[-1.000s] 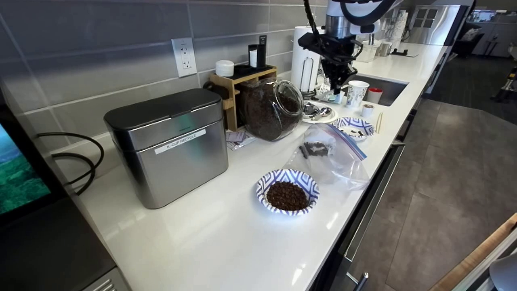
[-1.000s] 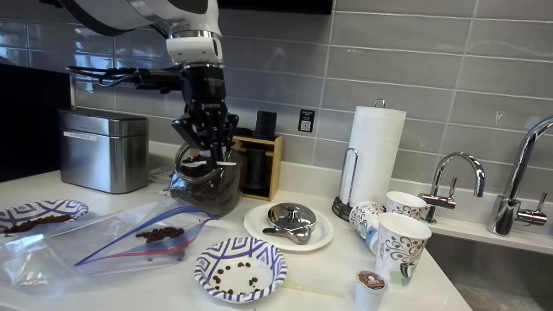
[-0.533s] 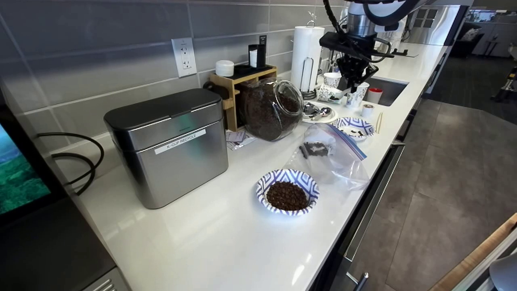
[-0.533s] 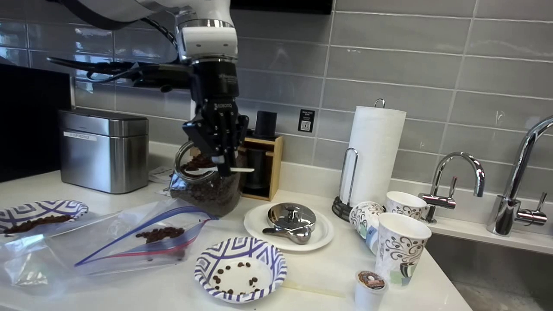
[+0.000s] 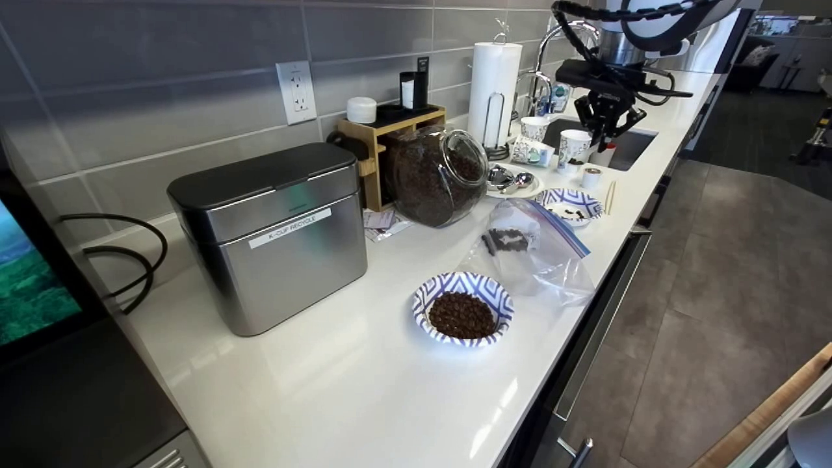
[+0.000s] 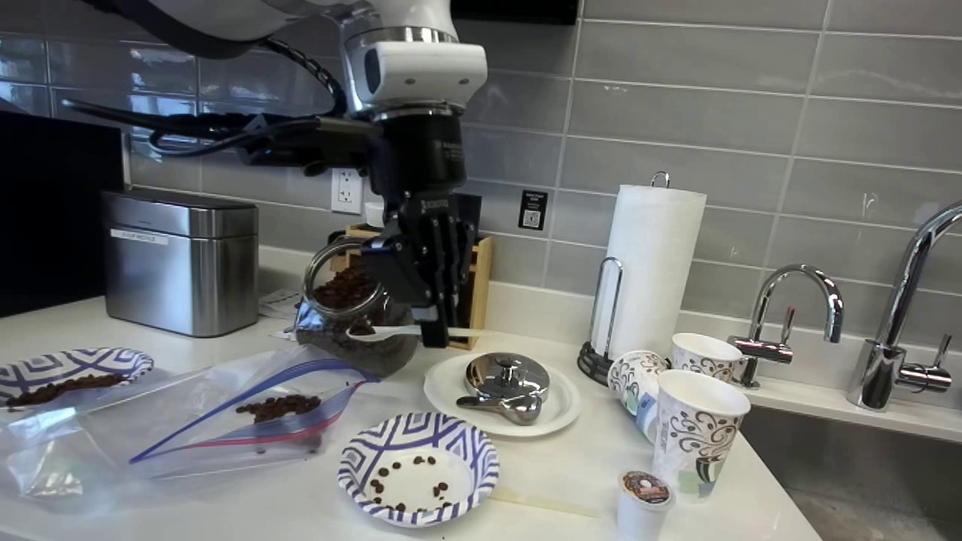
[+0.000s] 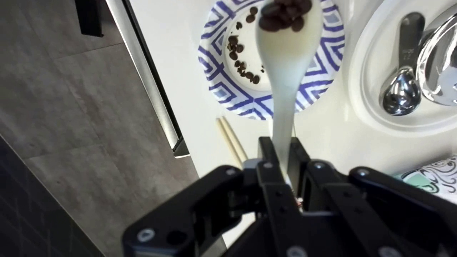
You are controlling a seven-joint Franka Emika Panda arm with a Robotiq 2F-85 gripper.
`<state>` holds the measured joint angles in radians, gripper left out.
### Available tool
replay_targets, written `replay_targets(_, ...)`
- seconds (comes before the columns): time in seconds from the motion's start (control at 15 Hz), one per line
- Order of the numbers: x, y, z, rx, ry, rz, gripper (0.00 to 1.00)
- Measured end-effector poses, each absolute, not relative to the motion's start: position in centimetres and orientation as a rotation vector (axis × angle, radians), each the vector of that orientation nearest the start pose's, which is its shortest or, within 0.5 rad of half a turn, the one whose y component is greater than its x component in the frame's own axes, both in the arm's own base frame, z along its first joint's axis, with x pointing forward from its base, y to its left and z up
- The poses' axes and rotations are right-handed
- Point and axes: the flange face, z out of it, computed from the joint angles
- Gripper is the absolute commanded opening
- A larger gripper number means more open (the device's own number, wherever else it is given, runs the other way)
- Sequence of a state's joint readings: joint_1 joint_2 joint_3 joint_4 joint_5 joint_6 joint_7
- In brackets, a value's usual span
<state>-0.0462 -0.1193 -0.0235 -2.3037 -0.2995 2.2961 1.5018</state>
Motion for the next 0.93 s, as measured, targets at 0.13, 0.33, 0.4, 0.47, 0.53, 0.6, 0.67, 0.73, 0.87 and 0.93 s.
replay_targets(0.13, 50.3, -5.1, 40.7, -2.481, 2.075, -0.400, 0.03)
replay_targets(0.33, 50.3, -5.5, 40.7, -2.509, 2.098, -0.480, 0.03)
replay_targets(0.4, 50.3, -5.5, 40.7, -2.520, 2.110, -0.516, 0.03)
replay_targets(0.47, 50.4, -5.4, 40.7, -2.533, 2.123, -0.554, 0.03)
replay_targets(0.53, 50.4, -5.2, 40.8, -2.547, 2.140, -0.595, 0.03)
replay_targets(0.6, 50.5, -5.0, 40.9, -2.562, 2.156, -0.640, 0.03)
replay_targets(0.67, 50.5, -4.8, 41.0, -2.577, 2.169, -0.682, 0.03)
replay_targets(0.73, 50.6, -4.5, 41.1, -2.596, 2.179, -0.724, 0.03)
replay_targets(0.87, 50.7, -4.0, 41.2, -2.632, 2.194, -0.794, 0.03)
replay_targets(0.93, 50.7, -3.7, 41.2, -2.648, 2.198, -0.824, 0.03)
